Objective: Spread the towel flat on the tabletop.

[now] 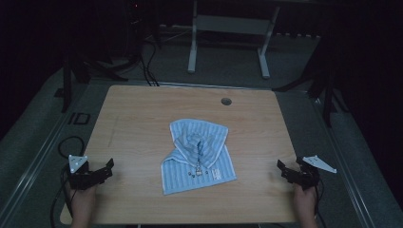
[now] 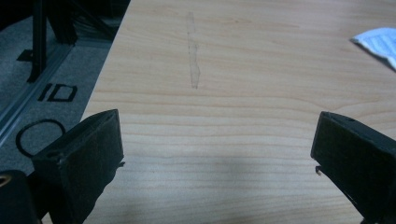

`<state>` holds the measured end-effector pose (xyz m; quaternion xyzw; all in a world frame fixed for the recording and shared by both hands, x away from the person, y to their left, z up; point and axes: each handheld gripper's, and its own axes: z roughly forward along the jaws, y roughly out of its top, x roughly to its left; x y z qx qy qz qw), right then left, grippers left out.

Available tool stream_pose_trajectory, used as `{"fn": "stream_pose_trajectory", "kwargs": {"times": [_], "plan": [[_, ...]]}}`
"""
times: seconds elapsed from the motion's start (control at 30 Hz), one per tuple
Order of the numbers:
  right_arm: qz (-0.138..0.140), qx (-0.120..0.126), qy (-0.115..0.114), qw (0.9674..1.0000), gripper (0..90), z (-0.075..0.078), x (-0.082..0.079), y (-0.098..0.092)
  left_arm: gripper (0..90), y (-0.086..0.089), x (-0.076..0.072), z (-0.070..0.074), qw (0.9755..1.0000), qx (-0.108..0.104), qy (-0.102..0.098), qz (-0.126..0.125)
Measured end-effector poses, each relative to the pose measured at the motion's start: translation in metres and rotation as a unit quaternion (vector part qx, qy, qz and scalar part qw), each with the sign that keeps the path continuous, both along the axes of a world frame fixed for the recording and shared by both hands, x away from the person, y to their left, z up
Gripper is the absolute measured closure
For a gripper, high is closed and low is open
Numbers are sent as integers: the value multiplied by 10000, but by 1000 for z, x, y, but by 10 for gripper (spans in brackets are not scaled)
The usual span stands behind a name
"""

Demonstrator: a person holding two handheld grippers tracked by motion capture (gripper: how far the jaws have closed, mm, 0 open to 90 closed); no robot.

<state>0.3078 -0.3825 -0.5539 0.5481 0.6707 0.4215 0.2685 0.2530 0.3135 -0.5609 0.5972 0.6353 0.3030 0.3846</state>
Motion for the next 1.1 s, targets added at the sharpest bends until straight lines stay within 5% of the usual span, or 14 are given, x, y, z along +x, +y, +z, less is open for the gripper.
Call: {"fn": "stream_pose_trajectory", "kwargs": {"times": [0.17, 0.37, 0.53, 0.67, 0.73, 0.77, 0.8, 0.9, 0.93, 0.97, 1.0, 1.03, 1.07, 1.1], "plan": [[2, -25, 17, 10000, 108, 0, 1, -1, 24, -2, 2, 1, 9999, -84, 136, -65], [190, -28, 104, 9998, 141, 0, 5, 0, 24, 0, 8, 3, 9967, -276, 605, -463], [749, 198, 357, 9964, 137, 6, 10, -1, 24, 6, 15, 7, 9868, -183, 1281, -974], [777, -213, 574, 9951, 130, 7, 12, -3, 24, 7, 16, 13, 9812, 61, 1517, -1192], [1006, -234, 933, 9903, 130, 6, 15, -6, 24, 7, 16, 16, 9799, 125, 1572, -1221], [1090, -293, 1028, 9883, 130, 6, 15, -5, 23, 8, 16, 19, 9761, 253, 1690, -1342], [1090, -293, 1028, 9883, 130, 6, 15, -5, 24, 8, 16, 19, 9761, 253, 1690, -1342], [1467, -592, 1415, 9772, 129, 8, 17, -3, 24, 9, 20, 23, 9648, 445, 2010, -1634], [1467, -592, 1415, 9772, 129, 8, 17, -3, 24, 9, 20, 23, 9648, 445, 2010, -1634], [1584, -815, 1536, 9719, 130, 12, 18, -1, 24, 9, 22, 23, 9585, 464, 2191, -1764], [1584, -815, 1536, 9719, 130, 12, 18, -1, 24, 9, 22, 23, 9585, 464, 2191, -1764], [1680, -976, 1613, 9676, 130, 17, 19, 0, 24, 8, 23, 22, 9531, 554, 2310, -1874], [1680, -976, 1613, 9676, 130, 17, 19, 0, 23, 8, 23, 22, 9531, 554, 2310, -1874], [1750, -1033, 1673, 9647, 130, 19, 20, 1, 23, 6, 24, 22, 9461, 635, 2463, -2005]]}}
